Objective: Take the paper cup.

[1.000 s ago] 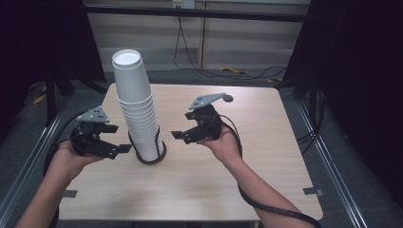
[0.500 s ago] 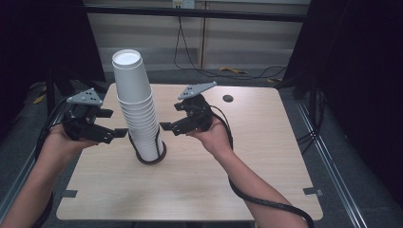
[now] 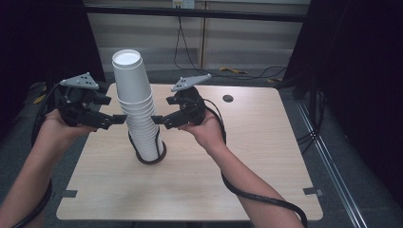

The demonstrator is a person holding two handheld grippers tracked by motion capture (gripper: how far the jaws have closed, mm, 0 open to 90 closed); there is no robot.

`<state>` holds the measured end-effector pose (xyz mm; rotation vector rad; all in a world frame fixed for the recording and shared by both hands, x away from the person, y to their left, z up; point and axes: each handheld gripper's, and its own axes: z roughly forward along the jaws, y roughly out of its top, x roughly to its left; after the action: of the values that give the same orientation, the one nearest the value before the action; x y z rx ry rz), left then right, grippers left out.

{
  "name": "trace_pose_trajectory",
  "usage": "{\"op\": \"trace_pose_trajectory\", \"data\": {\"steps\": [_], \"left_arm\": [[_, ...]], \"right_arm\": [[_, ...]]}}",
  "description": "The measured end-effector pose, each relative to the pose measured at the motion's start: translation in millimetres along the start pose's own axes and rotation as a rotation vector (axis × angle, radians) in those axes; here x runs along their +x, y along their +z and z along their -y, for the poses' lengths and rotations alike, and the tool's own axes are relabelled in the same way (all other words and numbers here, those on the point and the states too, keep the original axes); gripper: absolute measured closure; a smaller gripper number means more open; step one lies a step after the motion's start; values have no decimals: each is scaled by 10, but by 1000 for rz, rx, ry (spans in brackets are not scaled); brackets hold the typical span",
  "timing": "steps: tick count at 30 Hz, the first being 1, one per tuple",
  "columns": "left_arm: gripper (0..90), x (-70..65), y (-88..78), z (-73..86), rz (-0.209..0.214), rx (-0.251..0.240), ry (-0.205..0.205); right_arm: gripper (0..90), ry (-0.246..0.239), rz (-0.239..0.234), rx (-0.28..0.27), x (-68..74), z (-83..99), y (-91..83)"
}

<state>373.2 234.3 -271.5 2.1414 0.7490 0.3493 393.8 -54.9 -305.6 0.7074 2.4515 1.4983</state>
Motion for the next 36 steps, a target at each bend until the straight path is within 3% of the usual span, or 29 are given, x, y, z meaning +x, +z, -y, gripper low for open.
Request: {"op": "trace_pose_trajectory", "data": {"steps": [13,19,36], "left_arm": [[156,20,-85,-131,1,-9,14],[156,15,-101,-210,5,-18,18],[156,-37,18,-390,8,-30,33]], "right_arm": [[152,1,11,-19,31,-193,180],[158,8,-7,-37,44,-228,236],[189,-22,-6,-25,74,-233,252]]}}
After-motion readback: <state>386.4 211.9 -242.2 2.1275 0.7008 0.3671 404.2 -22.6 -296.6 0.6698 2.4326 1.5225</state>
